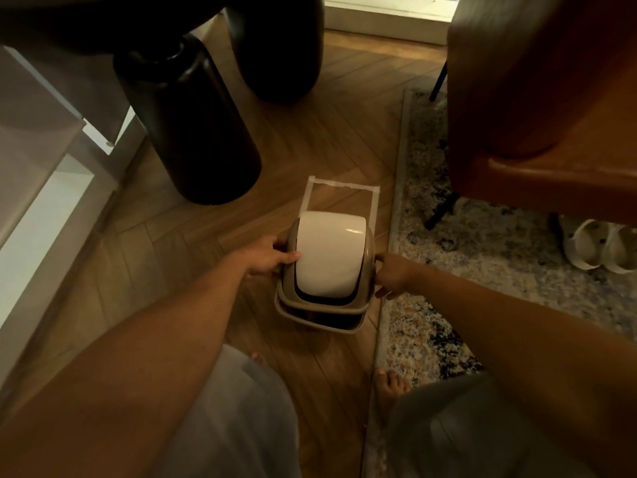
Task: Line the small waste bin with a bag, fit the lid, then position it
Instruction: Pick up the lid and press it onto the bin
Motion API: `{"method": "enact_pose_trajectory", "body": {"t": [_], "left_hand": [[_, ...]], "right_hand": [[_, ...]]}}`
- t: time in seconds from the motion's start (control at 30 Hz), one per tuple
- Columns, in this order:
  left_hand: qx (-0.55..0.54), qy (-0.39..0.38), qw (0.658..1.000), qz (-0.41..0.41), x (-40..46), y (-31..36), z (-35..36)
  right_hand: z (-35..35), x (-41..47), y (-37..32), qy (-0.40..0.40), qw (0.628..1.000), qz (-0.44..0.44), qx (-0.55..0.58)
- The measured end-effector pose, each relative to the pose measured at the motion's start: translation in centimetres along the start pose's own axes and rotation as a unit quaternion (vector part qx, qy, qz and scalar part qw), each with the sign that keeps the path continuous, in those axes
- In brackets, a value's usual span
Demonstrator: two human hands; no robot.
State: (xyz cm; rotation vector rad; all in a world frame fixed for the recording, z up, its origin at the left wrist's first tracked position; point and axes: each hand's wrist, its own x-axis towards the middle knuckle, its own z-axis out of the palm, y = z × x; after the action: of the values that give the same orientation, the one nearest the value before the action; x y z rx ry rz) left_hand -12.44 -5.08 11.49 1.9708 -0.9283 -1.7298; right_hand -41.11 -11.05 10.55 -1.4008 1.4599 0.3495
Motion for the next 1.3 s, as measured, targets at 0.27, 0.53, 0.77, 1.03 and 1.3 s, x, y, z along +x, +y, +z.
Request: {"method": "enact_pose_trajectory", "body": {"t": [0.27,0.53,0.77,1.03,1.3], "left_hand": [[0.008,-0.035,0.999,-0.025,-0.5,-0.8,0.0],[0.047,-0.042,0.998,-0.018,-0.8,-0.3,-0.4],[0.049,-0.047,0.997,-0.023,-1.0,-0.8,-0.3],[0.025,-0.059,0.998,-0.008,-1.1,-1.4,0.1],[0.038,-0.050,0.997,0.037,-1.0,-1.8,0.8]], "right_hand": [[1.0,-1.1,1.2,-0.095,0.995,0.002,0.023],[0.9,-0.8,1.7,-0.124,0.991,-0.005,0.059],[1.7,-0.6,2.0,-0.122,0.992,-0.002,0.043],[2.1,-0.5,2.3,-0.074,0.997,-0.033,0.006],[2.0,1.0,2.7,-0.002,0.997,-0.069,-0.023]]}}
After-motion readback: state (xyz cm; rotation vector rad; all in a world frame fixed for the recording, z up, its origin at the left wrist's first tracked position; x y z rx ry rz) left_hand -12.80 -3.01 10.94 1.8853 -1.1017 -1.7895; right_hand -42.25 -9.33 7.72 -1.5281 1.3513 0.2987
